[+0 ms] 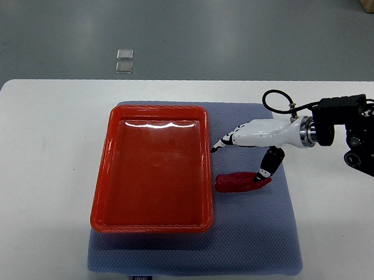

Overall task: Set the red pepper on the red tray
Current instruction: 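Reach the right hand down toward the red pepper beside the tray, then close the right hand fingers around the red pepper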

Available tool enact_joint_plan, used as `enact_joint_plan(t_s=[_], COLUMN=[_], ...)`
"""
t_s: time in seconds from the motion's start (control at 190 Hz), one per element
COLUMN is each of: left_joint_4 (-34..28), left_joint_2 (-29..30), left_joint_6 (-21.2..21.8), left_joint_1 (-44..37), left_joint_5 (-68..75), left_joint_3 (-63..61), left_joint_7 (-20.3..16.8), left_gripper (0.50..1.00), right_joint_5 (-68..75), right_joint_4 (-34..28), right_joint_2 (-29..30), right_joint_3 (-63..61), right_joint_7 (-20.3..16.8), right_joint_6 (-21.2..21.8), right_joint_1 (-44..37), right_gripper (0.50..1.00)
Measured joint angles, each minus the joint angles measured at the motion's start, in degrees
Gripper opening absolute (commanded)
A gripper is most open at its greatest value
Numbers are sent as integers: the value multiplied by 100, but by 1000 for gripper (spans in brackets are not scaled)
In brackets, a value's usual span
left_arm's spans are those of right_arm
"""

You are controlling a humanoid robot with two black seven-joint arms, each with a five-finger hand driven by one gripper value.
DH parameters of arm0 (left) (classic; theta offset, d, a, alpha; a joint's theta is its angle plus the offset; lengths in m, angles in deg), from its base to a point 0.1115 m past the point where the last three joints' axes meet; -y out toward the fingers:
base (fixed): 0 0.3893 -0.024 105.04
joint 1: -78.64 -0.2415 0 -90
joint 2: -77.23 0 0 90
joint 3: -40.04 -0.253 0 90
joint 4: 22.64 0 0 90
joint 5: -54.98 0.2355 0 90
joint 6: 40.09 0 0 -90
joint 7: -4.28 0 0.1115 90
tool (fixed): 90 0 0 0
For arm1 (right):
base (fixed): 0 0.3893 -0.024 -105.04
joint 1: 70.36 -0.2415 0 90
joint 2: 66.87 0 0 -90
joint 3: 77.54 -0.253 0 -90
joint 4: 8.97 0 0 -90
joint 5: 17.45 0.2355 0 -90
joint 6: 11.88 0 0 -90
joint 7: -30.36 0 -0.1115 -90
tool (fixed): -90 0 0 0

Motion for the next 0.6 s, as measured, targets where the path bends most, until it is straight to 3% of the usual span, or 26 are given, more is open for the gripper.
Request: enact_joint_plan(t_s=[0.338, 0.601], left_joint_4=[0, 0], left_joint_2=[0, 0], left_joint_6=[-3, 1], left_joint_1=[0, 0], left_joint_5=[0, 0], left_joint_3=[0, 0], left_joint_7=[0, 0], left_gripper=[1000, 1000], right_joint_5=[-140, -62], right_joint_4=[138, 166], right_joint_2=[324, 369], right_joint_3=[229, 250], right_joint_7=[-654, -740], right_joint_6=[-232, -195], right_joint_1=[155, 171], right_gripper=[897, 909])
